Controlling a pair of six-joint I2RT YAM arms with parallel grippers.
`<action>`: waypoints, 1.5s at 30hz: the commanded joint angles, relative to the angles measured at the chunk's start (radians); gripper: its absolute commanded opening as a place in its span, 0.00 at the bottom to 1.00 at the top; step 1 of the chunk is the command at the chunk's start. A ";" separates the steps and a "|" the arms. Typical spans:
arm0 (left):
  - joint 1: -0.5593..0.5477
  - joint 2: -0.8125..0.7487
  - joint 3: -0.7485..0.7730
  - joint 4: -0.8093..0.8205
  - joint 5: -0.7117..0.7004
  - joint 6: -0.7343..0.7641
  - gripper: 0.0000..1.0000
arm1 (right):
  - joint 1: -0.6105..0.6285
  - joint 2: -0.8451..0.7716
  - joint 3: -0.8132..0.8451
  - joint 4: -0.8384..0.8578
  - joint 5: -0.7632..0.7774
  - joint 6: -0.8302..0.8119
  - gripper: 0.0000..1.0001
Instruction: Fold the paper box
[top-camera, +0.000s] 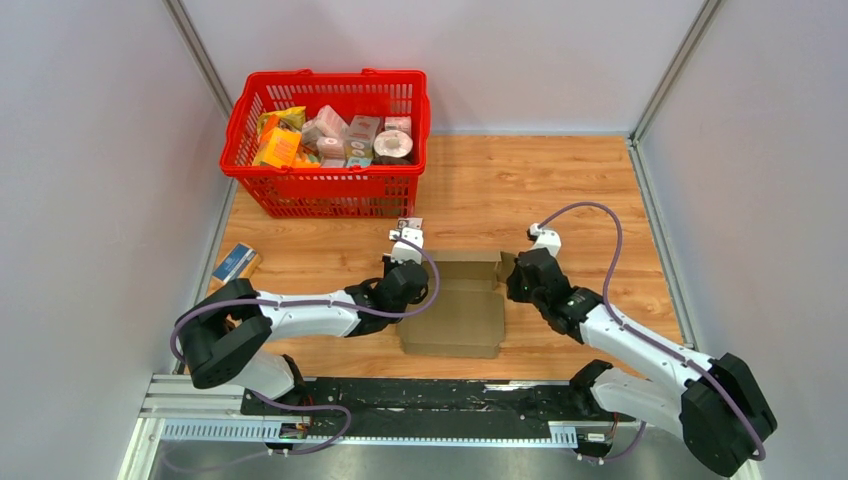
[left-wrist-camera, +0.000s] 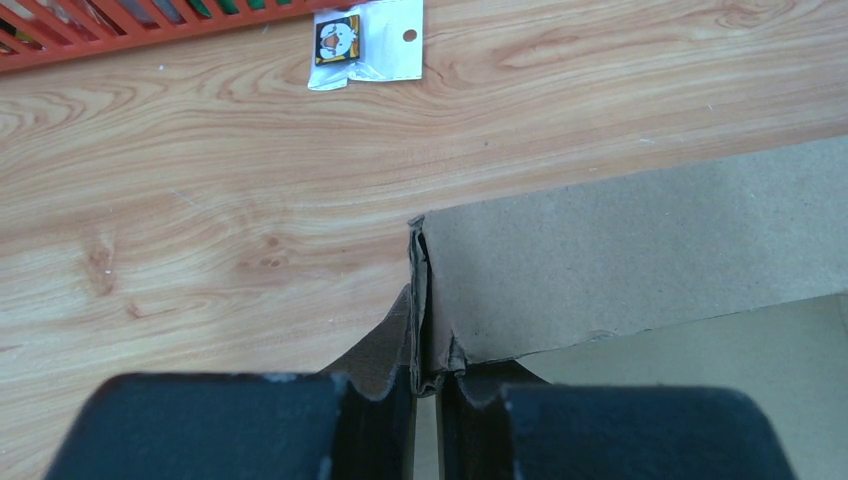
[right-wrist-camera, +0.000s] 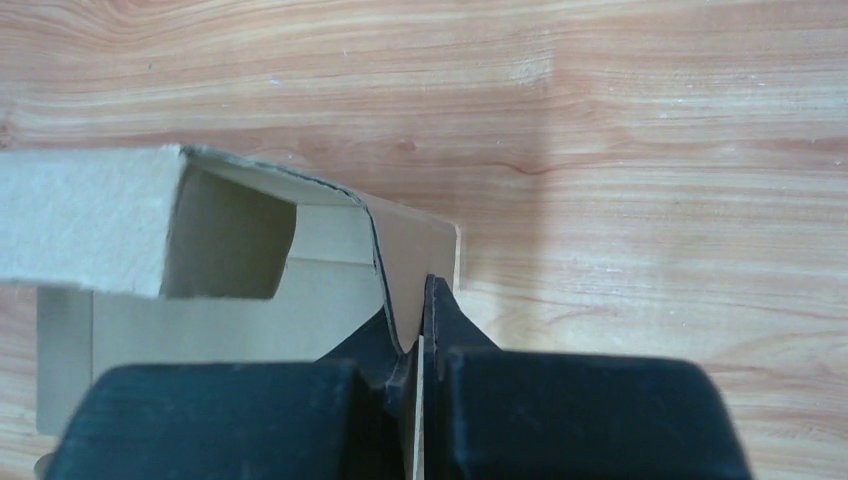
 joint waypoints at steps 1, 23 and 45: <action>-0.004 -0.027 -0.002 0.041 0.001 -0.001 0.00 | 0.033 -0.011 0.091 -0.062 0.006 0.038 0.00; -0.004 -0.020 0.005 0.034 0.004 0.001 0.00 | 0.112 0.051 0.065 -0.010 -0.115 0.336 0.15; -0.004 -0.025 -0.001 0.041 0.012 0.005 0.00 | -0.140 -0.114 0.120 -0.167 0.124 0.044 0.12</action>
